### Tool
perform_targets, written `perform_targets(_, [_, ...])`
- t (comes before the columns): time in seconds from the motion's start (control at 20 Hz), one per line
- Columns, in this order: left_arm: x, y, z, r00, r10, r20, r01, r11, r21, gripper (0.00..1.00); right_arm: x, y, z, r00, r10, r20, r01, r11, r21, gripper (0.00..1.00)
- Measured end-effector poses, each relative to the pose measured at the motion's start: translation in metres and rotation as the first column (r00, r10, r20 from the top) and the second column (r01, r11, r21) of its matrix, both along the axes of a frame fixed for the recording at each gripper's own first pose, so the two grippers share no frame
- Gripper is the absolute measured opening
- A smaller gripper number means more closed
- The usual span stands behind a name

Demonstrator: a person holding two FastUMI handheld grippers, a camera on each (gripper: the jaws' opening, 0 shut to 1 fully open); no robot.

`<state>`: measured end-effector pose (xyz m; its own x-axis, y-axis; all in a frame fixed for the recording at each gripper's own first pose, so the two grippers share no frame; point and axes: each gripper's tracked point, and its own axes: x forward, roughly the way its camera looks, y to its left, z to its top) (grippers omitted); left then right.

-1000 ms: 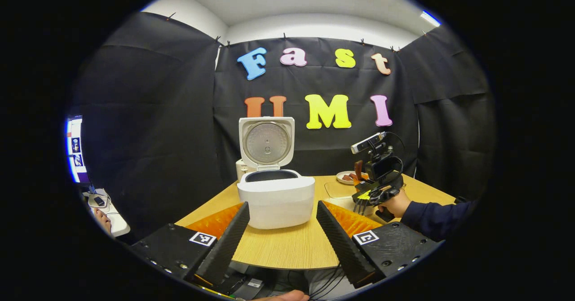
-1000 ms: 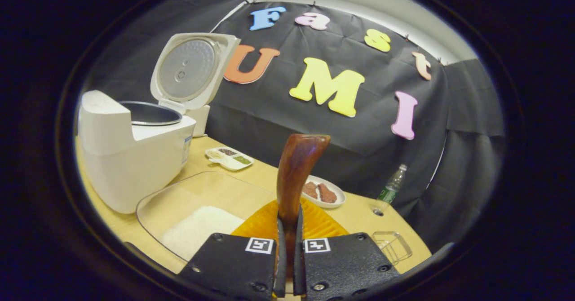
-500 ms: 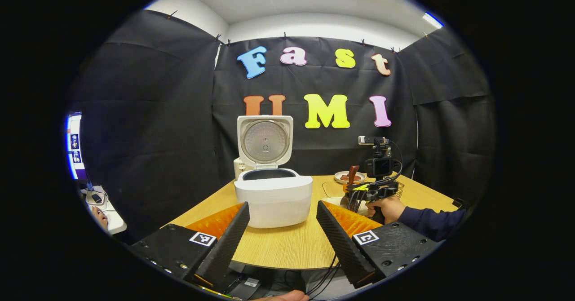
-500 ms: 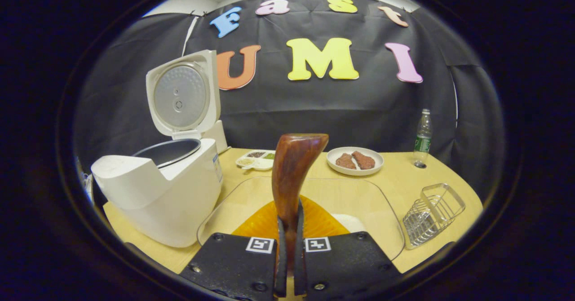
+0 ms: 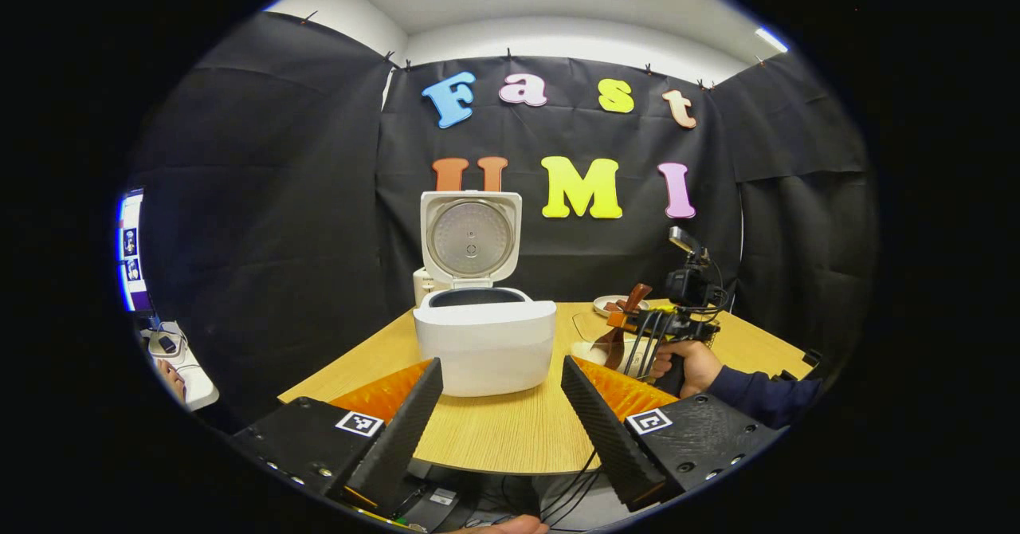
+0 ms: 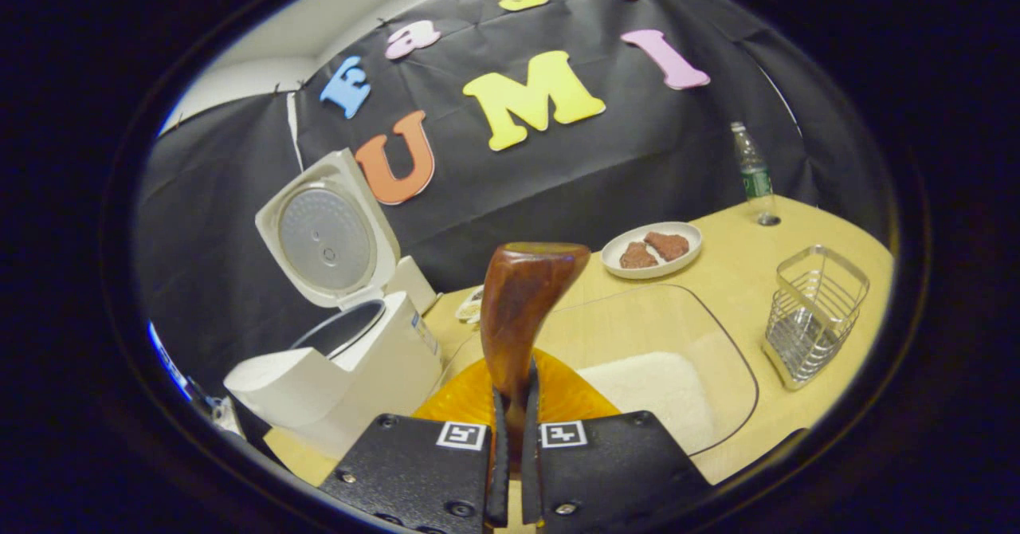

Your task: Close the left gripper, press the button to open the rice cooker; take a wooden spoon from the chopstick holder with the right hand, scoop a spoonful of rice and pour it into the rice cooker, then put the wooden spoon back into the chopstick holder.

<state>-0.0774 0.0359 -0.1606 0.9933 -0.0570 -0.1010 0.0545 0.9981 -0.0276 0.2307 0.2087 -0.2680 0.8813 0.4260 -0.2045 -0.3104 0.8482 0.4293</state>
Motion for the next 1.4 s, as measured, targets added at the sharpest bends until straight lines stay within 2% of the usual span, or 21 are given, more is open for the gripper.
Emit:
perform_targets(0.2, [0.000,0.002,0.001,1.000,0.004,0.004,-0.004,1.000,0.004,0.95,0.005,-0.015,0.011,0.998,-0.017,-0.052,0.026,0.982,0.188,0.12])
perform_targets(0.4, [0.001,0.003,0.003,1.000,0.006,0.012,-0.006,1.000,0.006,0.95,0.006,-0.035,0.026,0.997,-0.041,-0.069,0.060,0.953,0.296,0.11])
perform_targets(0.65, [0.001,0.000,0.000,1.000,0.003,0.004,-0.003,1.000,0.021,0.95,-0.002,-0.055,0.063,0.997,-0.025,-0.076,0.060,0.862,0.503,0.11])
perform_targets(0.8, [0.001,0.002,0.001,1.000,0.009,0.008,-0.009,1.000,0.020,0.95,-0.007,-0.063,0.084,0.994,0.021,-0.103,0.052,0.754,0.655,0.11])
perform_targets(0.95, [0.001,0.006,0.001,1.000,0.017,0.007,-0.017,1.000,0.016,0.95,-0.003,-0.071,0.096,0.992,0.038,-0.122,0.067,0.654,0.754,0.11])
perform_targets(1.0, [0.000,0.007,0.003,1.000,0.019,0.008,-0.019,1.000,0.016,0.95,-0.005,-0.074,0.102,0.991,0.043,-0.128,0.076,0.606,0.792,0.11])
perform_targets(1.05, [-0.001,0.007,0.004,1.000,0.020,0.010,-0.020,1.000,0.016,0.95,-0.007,-0.079,0.109,0.988,0.044,-0.146,0.100,0.537,0.837,0.11])
perform_targets(1.1, [-0.001,0.007,0.005,1.000,0.020,0.013,-0.020,1.000,0.016,0.95,-0.008,-0.079,0.117,0.987,0.062,-0.149,0.100,0.490,0.866,0.11])
perform_targets(1.15, [-0.001,0.008,0.006,1.000,0.022,0.012,-0.022,1.000,0.019,0.95,-0.011,-0.077,0.126,0.987,0.088,-0.132,0.076,0.472,0.879,0.11])
perform_targets(1.2, [-0.002,0.009,0.005,1.000,0.025,0.012,-0.025,0.999,0.024,0.95,-0.014,-0.075,0.132,0.989,0.099,-0.112,0.053,0.467,0.882,0.11])
perform_targets(1.3, [-0.002,0.011,0.006,0.999,0.030,0.014,-0.030,0.999,0.027,0.95,-0.018,-0.075,0.141,0.993,0.084,-0.088,0.035,0.495,0.868,0.11])
perform_targets(1.4, [-0.004,0.012,0.008,0.999,0.028,0.019,-0.028,0.999,0.020,0.95,-0.021,-0.071,0.150,0.994,0.077,-0.077,0.028,0.502,0.864,0.11])
